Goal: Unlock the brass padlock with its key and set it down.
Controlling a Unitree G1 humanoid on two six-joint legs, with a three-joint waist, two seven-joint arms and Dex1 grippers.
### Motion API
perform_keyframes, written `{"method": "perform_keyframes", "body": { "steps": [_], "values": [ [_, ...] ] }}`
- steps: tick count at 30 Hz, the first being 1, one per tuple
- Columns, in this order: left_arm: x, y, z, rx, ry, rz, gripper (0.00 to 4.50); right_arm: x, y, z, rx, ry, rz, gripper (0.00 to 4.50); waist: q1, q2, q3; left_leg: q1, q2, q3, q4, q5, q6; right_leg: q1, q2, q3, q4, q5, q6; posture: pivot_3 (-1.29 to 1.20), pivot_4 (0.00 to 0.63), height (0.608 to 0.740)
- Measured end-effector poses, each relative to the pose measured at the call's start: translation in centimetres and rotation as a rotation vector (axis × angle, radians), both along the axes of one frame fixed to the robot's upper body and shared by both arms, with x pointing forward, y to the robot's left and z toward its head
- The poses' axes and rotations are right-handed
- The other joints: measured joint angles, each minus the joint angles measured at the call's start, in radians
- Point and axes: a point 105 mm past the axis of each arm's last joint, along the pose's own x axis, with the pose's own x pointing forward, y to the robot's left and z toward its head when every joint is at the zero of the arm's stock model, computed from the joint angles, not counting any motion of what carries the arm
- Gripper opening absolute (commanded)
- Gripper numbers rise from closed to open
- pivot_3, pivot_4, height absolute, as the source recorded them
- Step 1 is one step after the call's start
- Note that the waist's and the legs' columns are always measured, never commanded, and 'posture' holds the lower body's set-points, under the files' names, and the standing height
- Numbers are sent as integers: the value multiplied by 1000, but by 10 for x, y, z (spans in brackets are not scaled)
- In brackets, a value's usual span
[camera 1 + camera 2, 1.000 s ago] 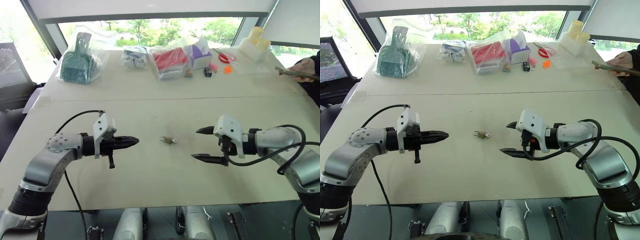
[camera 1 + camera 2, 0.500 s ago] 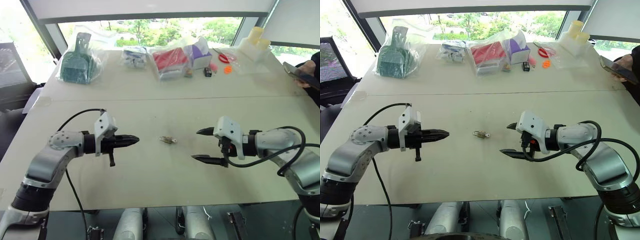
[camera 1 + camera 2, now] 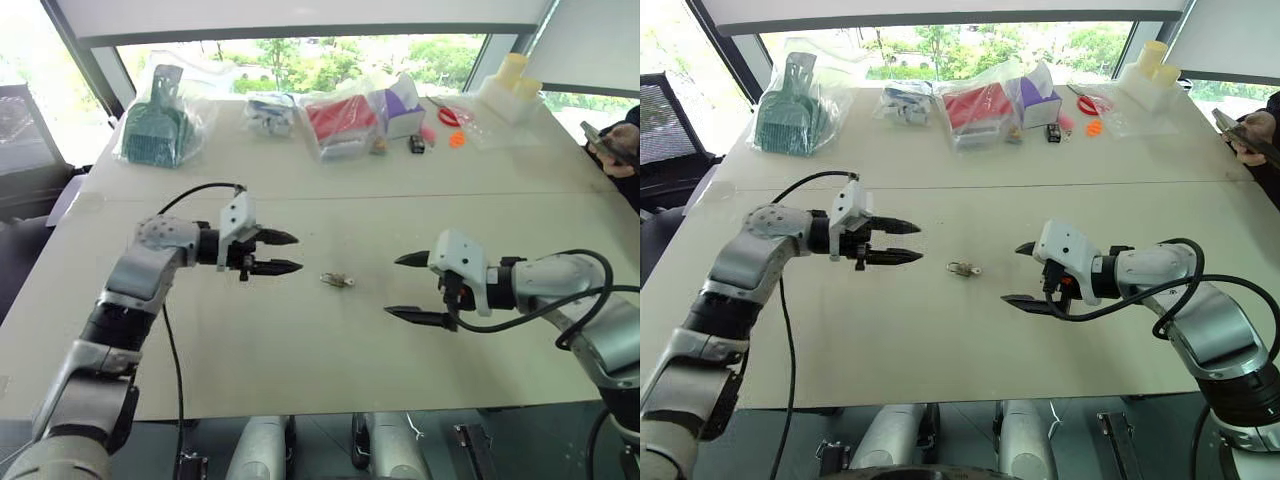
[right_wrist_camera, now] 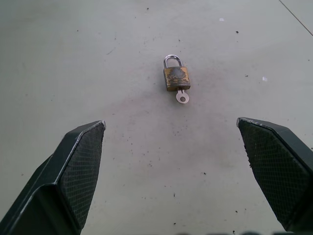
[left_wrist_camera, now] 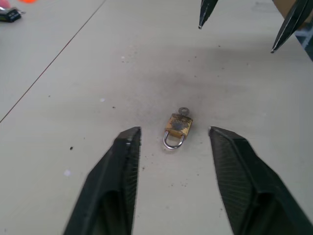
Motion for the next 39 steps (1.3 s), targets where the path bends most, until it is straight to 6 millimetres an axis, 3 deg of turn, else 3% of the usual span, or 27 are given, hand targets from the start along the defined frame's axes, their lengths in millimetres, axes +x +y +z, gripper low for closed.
{"method": "perform_keyframes", "body": {
  "steps": [1,2,7,15,26,30,35,36,39],
  "values": [
    [5,-8,-4,4,8,-25,4241,0,0,0,0,-3,-4,4500,2,0,0,0,0,0,0,0,0,0,0,0,0,0,0,0,150,740],
    [7,-14,-6,4,10,-42,4484,0,0,0,0,-4,-4,4500,2,0,0,-1,0,0,1,0,0,0,0,0,0,0,0,0,150,740],
    [11,-42,-29,62,15,-172,4484,-5,-1,-4,-3,-2,-21,4500,-1,-1,0,-1,0,0,1,0,0,-1,0,0,0,0,1,0,150,740],
    [16,-55,-61,158,39,-226,4484,-13,-2,-7,-10,-5,-53,4500,-1,-1,0,-1,0,-1,1,0,1,-1,0,0,0,0,1,0,150,740],
    [20,-63,-65,168,7,-238,4484,-15,-4,-6,-12,-10,-87,4500,12,-2,0,-1,0,-2,2,0,1,0,-1,0,0,0,0,0,150,740],
    [20,-66,-66,155,0,-243,3262,-14,-4,-6,-13,-12,-92,4500,24,-2,0,-1,0,-2,2,0,1,0,-1,0,0,1,0,0,150,740],
    [19,-67,-66,159,-20,-252,907,-14,-4,-6,-13,-15,-92,4500,24,-2,0,-1,0,-2,2,0,1,0,-1,0,1,1,0,0,150,740],
    [19,-67,-66,158,-24,-253,713,-14,-4,-6,-13,-16,-92,4500,24,-2,0,-1,0,-2,2,0,1,0,-1,0,1,1,0,0,150,740],
    [19,-67,-66,151,-26,-251,718,-13,-3,-4,-19,-32,-83,4500,23,-2,0,-1,0,-2,2,0,1,0,-1,0,1,1,0,0,150,740]
  ]
}}
